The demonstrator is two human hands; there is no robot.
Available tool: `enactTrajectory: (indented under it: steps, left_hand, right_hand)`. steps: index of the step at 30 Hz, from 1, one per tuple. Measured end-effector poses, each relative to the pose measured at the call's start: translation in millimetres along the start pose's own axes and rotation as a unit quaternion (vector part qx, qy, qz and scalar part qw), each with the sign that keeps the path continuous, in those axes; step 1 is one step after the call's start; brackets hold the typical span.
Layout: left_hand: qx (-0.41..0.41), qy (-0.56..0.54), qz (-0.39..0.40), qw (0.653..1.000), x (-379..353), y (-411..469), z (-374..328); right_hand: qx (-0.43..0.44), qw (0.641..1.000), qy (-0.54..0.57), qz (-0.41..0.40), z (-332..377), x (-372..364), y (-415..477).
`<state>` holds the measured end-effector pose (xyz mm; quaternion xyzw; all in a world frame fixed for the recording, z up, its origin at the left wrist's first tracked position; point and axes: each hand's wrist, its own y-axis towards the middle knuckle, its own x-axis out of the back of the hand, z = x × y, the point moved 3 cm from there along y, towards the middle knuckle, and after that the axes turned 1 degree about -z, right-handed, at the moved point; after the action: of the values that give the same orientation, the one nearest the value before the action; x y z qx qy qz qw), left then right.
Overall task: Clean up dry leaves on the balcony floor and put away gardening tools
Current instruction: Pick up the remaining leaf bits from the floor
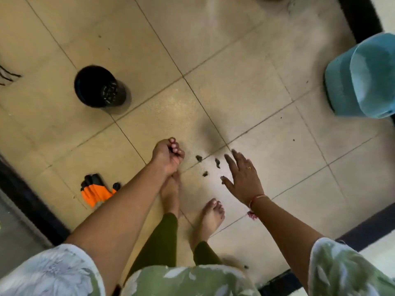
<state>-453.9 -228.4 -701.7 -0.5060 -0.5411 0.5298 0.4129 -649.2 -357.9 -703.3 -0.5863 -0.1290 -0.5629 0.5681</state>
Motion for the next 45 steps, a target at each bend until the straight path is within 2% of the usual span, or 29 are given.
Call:
enactTrajectory:
  steps: [5, 9, 12, 15, 20, 26, 30, 32, 35, 38, 39, 41, 42, 45]
  left_hand:
    - [0.007, 0.040, 0.008, 0.999, 17, 58, 14]
    - [0.000, 0.084, 0.023, 0.996, 29, 100, 12]
    - [-0.012, 0.092, 0.040, 0.995, 29, 130, 1]
    - [-0.017, 0.065, 0.071, 0.995, 25, 147, -10]
    - [-0.038, 0.049, 0.102, 0.993, 3, 163, -28]
    - [-0.092, -0.021, 0.125, 0.988, -12, 175, -69]
    - [-0.110, -0.056, 0.117, 0.985, -1, 175, -92]
    - [-0.110, -0.051, 0.112, 0.986, 9, 174, -90]
    - [-0.097, -0.038, 0.104, 0.989, 23, 171, -78]
    - [-0.076, 0.001, 0.118, 0.990, 31, 167, -66]
    - [-0.069, 0.025, 0.131, 0.989, 29, 164, -62]
    - [-0.053, 0.072, 0.168, 0.982, 18, 155, -50]
    - [-0.043, 0.079, 0.195, 0.977, 11, 150, -45]
    - [0.003, 0.012, 0.272, 0.962, -6, 138, -36]
  right_hand:
    - [0.165, 0.978, -0.120, 0.039, -31, -92, -7]
    - [0.189, 0.976, -0.109, 0.024, -50, -146, 2]
    - [0.311, 0.946, -0.089, -0.001, -30, -166, 44]
    - [0.385, 0.917, -0.090, -0.047, 7, -161, 101]
    - [0.471, 0.862, -0.163, -0.093, 43, -134, 178]
    - [0.525, 0.824, -0.174, -0.124, 50, -106, 218]
    - [0.583, 0.787, -0.172, -0.110, 58, -90, 229]
    - [0.579, 0.794, -0.161, -0.090, 64, -85, 236]
    - [0.539, 0.827, -0.127, -0.091, 75, -81, 247]
    - [0.412, 0.907, 0.016, -0.080, 86, -62, 252]
    - [0.377, 0.915, 0.089, -0.114, 91, -50, 249]
    - [0.330, 0.905, 0.182, -0.196, 109, -30, 238]
    - [0.319, 0.904, 0.173, -0.226, 119, -25, 234]
    - [0.316, 0.904, 0.038, -0.285, 138, -28, 230]
